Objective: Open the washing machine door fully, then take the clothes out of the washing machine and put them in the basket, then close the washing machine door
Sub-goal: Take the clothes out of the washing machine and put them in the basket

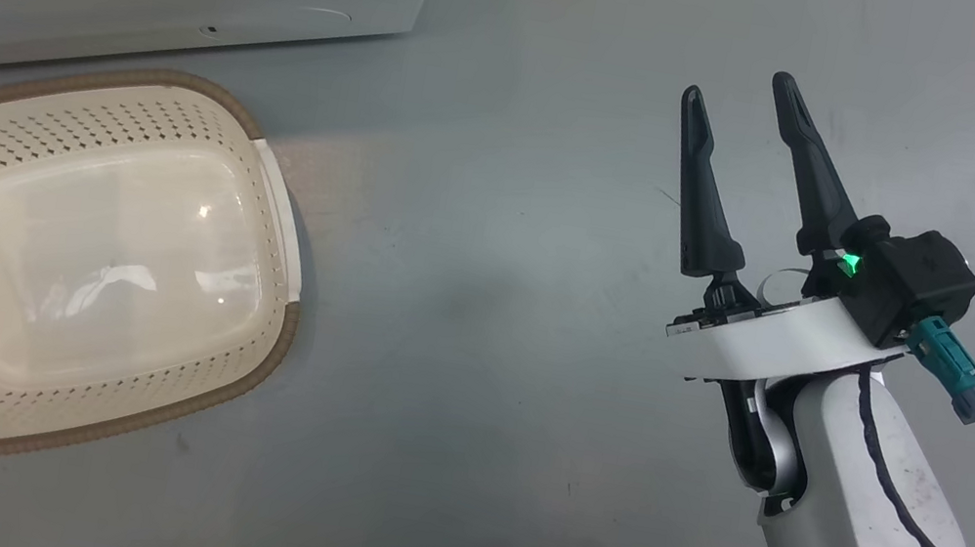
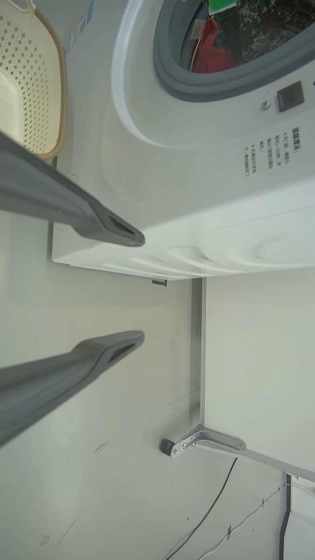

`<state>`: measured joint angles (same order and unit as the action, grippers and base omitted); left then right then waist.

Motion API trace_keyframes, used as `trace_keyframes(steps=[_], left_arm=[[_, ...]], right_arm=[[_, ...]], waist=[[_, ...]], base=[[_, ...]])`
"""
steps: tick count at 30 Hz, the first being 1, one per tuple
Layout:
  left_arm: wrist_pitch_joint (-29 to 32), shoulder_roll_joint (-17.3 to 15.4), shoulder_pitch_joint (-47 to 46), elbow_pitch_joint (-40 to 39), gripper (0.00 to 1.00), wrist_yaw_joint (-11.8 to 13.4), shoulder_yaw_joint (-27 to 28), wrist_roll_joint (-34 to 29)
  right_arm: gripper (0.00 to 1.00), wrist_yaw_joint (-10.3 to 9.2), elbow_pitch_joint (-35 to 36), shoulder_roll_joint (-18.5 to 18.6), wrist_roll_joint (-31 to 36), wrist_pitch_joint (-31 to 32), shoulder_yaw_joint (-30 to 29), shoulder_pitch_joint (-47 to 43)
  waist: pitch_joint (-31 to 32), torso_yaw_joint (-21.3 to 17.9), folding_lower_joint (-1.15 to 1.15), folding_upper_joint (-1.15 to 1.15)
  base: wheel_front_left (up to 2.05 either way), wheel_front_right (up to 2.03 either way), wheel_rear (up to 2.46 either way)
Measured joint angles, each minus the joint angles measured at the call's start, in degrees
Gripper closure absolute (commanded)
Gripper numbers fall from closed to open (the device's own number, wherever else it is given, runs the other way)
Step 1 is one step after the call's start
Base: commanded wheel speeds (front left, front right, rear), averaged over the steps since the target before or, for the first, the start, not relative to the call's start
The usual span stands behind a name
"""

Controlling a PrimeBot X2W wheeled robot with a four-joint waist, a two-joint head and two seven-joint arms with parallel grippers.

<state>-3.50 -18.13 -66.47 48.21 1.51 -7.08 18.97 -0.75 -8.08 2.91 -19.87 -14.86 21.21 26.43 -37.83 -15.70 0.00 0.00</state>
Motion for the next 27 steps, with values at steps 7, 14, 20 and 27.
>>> trace_keyframes(steps=[7, 14, 20, 27], left_arm=[[-5.5, 1.9, 3.2, -0.4, 1.0, 0.0, 0.2, 0.1], [-10.3, 4.2, 6.8, -2.3, 1.0, -0.1, 0.8, 0.7], [-10.9, 5.8, 10.9, -6.1, 1.0, -0.3, 0.5, 0.8], [-11.0, 6.6, 15.0, -12.2, 1.0, -0.2, 1.3, 0.7]], right_arm=[[0.0, 0.02, -0.8, 0.0, 0.9, 0.0, -0.4, -0.2], [0.0, 0.08, -1.9, 0.1, 2.1, 0.0, -1.1, -1.7], [0.0, 0.13, -3.1, 0.1, 2.6, 0.0, -1.8, -3.6], [0.0, 0.36, -4.1, 0.1, 2.7, 0.0, -2.5, -5.5]], waist=[[1.9, 1.1, 0.0, 0.0], [4.7, 2.7, 0.0, 0.0], [8.1, 4.3, 0.0, 0.0], [11.8, 6.0, 0.0, 0.0]], base=[[0.0, 0.0, 0.0], [0.0, 0.0, 0.0], [0.0, 0.0, 0.0], [0.0, 0.0, 0.0]])
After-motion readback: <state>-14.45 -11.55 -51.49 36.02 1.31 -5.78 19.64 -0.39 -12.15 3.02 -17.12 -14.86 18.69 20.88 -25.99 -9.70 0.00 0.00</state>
